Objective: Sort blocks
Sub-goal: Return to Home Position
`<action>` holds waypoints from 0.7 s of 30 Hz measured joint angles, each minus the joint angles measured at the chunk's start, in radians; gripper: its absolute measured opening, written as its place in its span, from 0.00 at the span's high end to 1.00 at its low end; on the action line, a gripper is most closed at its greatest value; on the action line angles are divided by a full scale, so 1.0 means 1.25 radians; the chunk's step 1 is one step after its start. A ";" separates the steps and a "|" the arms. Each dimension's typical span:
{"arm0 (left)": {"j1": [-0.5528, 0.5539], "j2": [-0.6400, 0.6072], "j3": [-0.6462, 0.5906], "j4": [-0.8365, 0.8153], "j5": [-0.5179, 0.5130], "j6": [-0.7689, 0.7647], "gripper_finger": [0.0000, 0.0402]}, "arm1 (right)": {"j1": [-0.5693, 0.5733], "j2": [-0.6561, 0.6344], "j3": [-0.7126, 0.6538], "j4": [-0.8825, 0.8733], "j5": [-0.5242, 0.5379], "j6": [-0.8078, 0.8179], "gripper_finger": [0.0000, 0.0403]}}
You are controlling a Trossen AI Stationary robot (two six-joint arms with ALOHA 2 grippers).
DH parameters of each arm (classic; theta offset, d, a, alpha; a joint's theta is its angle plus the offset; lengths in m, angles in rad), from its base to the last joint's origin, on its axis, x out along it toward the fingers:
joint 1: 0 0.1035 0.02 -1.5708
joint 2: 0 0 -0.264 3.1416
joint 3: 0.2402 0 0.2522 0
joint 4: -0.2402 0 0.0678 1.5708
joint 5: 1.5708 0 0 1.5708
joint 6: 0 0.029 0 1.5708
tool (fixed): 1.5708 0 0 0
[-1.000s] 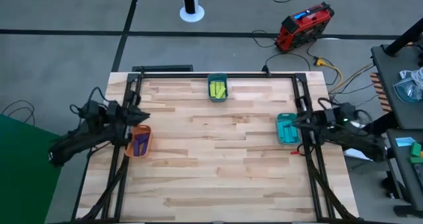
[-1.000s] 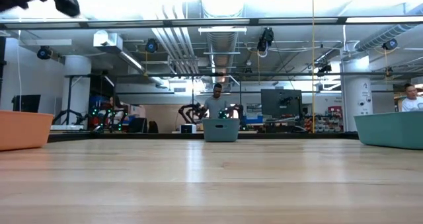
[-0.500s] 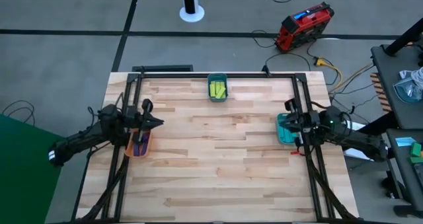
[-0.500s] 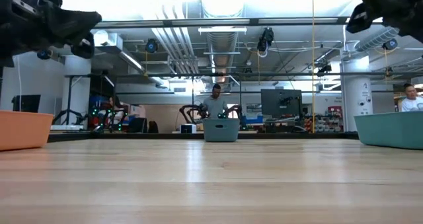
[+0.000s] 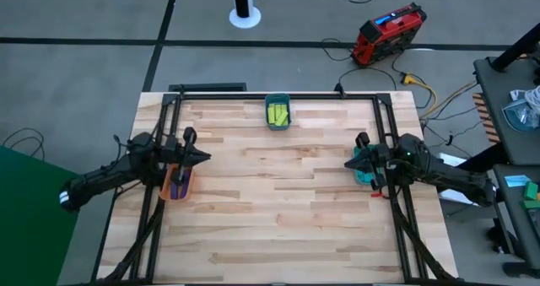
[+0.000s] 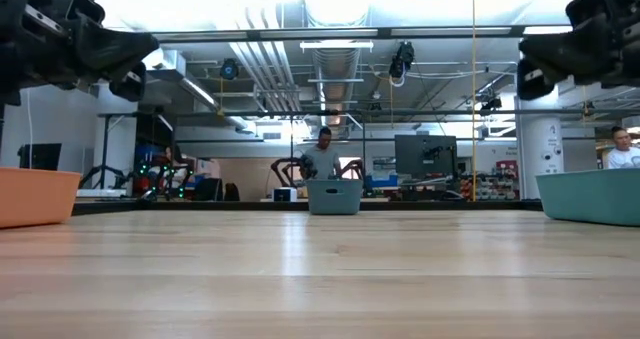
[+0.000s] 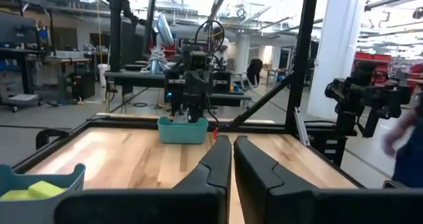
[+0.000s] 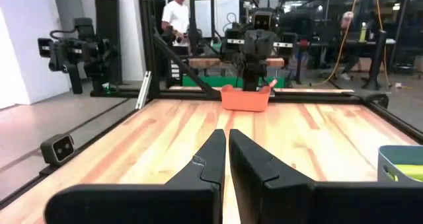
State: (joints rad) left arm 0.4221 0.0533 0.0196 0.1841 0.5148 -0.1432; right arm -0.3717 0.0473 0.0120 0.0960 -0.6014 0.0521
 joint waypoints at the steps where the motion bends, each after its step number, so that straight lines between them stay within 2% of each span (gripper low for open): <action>1: 0.000 0.003 0.000 0.001 0.000 0.000 1.00 | 0.000 0.000 0.000 -0.009 0.000 0.000 0.97; 21: 0.000 0.032 0.000 0.001 0.000 0.000 1.00 | 0.000 0.000 -0.001 -0.017 0.000 0.000 0.97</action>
State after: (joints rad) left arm 0.4221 0.0933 0.0196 0.1850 0.5144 -0.1436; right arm -0.3717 0.0475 0.0113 0.0746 -0.6014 0.0521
